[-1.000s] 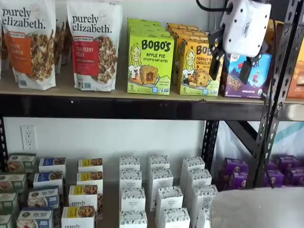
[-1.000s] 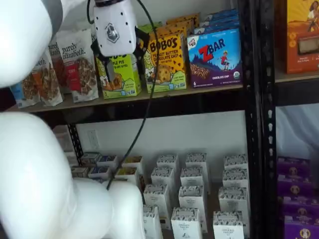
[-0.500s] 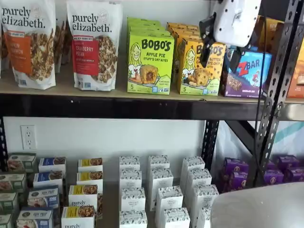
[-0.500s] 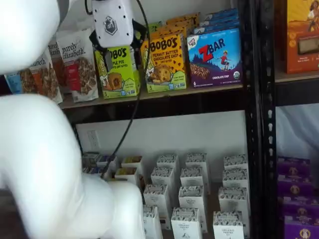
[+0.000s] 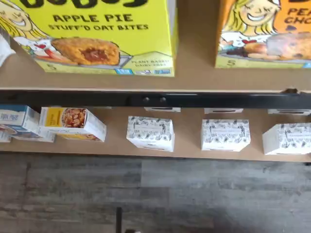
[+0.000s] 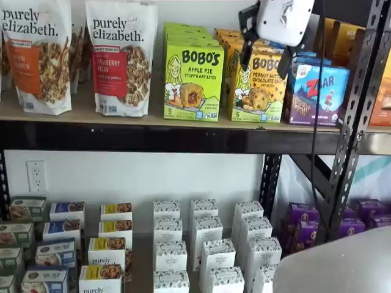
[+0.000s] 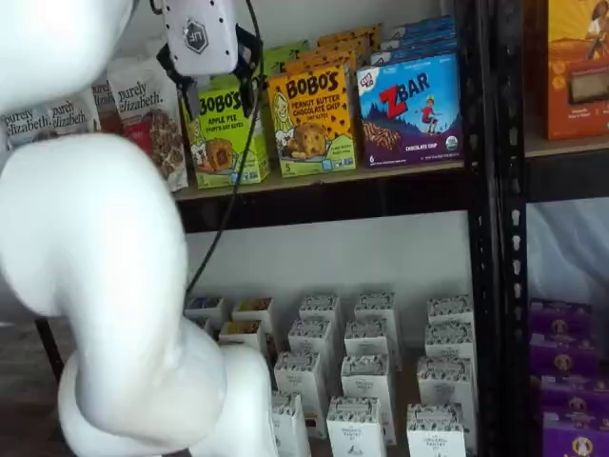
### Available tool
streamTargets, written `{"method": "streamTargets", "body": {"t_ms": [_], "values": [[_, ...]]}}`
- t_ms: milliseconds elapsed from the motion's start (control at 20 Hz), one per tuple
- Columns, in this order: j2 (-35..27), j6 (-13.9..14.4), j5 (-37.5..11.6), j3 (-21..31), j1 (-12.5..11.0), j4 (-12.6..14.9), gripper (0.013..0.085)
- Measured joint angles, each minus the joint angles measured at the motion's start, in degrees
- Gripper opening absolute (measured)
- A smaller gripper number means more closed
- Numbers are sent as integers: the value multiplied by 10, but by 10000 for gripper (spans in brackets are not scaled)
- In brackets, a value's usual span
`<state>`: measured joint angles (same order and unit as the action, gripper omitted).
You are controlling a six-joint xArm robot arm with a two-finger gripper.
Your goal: Pick the green box on the top shelf, the fourth from the left
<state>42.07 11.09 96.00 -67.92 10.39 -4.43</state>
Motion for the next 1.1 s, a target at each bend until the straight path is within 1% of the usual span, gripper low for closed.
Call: {"method": "streamTargets", "body": {"t_ms": [200,350,650,800,950,1100], "values": [[-23,20,-13,-14,22,4,850],[-39,28,-23,-23,30,3,850],[-79,48,-36,-54,54,21,850],[-94,58,-44,-67,65,39,850],[-107,61,-45,-80,68,45,850],[-117,58,-48,-88,65,47,850]]}}
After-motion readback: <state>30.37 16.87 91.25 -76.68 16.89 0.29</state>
